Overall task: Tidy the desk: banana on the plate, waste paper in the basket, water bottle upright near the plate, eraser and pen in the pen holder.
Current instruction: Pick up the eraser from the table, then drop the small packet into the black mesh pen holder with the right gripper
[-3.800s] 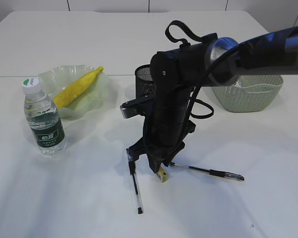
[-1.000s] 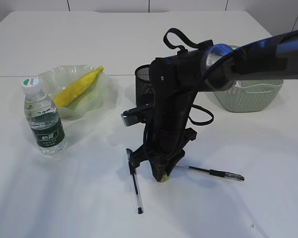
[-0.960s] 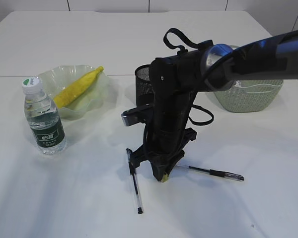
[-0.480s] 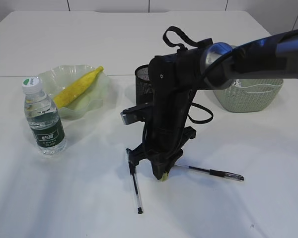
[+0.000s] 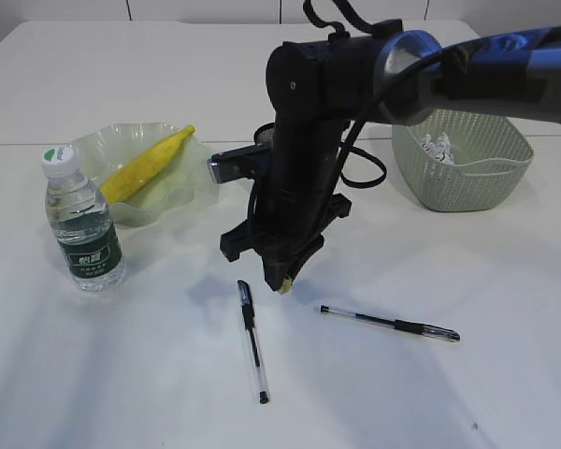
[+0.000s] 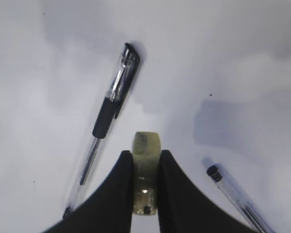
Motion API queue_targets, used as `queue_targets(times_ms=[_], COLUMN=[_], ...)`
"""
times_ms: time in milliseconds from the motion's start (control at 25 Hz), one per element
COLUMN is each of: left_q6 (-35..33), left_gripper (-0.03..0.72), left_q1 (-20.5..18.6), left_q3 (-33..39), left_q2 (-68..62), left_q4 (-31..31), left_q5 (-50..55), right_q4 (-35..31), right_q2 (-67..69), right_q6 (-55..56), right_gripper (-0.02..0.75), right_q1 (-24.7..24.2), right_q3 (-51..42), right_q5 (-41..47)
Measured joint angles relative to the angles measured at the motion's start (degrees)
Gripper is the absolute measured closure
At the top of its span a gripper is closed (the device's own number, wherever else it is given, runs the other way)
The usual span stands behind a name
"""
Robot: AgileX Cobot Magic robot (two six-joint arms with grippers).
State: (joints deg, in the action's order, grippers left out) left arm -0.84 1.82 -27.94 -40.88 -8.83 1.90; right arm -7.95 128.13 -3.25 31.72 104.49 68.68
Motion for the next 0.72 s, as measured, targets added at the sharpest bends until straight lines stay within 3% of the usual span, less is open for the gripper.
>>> queue_targets(times_ms=[720], left_q6=[0.0], left_gripper=[0.097], left_q1=[0.0], left_q3=[0.0], left_q2=[0.0], left_q4=[1.2], left_q5=[3.9], right_q4=[2.0], right_q2=[0.0], right_q6=[0.9], right_gripper=[0.651], right_q1=[0.0], right_q3=[15.7], right_q5=[-1.6])
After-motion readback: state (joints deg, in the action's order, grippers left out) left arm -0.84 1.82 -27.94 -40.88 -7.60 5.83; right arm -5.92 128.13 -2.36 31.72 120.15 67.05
